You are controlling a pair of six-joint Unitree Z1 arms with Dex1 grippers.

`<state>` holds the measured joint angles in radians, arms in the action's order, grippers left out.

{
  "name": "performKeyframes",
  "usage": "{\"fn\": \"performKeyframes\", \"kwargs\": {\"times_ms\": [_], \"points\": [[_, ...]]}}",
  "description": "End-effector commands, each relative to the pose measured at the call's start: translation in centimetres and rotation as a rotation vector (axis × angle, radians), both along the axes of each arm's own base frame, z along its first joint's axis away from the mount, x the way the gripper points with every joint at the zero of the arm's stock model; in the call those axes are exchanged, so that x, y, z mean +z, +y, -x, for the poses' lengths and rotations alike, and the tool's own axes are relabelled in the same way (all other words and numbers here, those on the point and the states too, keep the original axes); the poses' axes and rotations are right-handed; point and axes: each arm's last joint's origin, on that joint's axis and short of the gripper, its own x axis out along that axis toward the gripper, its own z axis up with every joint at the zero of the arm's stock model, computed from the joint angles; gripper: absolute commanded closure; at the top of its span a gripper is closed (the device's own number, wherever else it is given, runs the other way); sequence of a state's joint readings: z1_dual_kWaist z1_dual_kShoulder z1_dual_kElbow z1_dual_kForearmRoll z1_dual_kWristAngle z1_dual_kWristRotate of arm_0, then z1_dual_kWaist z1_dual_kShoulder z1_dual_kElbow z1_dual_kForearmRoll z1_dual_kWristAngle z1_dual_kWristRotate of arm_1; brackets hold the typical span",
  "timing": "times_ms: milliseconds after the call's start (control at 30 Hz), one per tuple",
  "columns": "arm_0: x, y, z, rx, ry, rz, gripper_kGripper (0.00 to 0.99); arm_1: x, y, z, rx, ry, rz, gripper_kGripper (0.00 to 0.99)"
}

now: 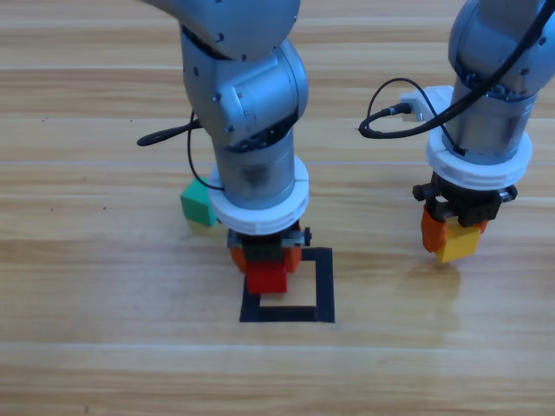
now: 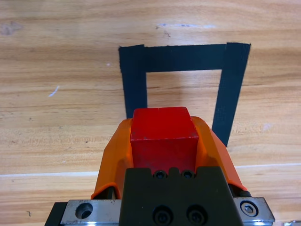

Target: Stack the blocks in the rectangular block: red at the bottom, yellow in the middle, green on top

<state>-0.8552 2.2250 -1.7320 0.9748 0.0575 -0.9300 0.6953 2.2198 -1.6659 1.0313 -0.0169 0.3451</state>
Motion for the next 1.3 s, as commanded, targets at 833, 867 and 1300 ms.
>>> {"fn": "performKeyframes", "kwargs": {"times_ms": [833, 867, 1300], "points": [[-4.1, -2.2, 1.0, -0.064, 0.020, -0.009, 0.961, 3.3, -2.5, 0.4, -0.037, -0.051, -0.068, 0.758], [-4.3, -2.3, 1.0, -0.065, 0.022, -0.011, 0.961, 3.3, -2.5, 0.5, -0.037, -0.049, -0.068, 0.758], [-4.9, -2.7, 1.0, -0.072, 0.022, -0.023, 0.959, 3.1, -2.7, 0.4, -0.038, -0.040, -0.079, 0.758]]}}
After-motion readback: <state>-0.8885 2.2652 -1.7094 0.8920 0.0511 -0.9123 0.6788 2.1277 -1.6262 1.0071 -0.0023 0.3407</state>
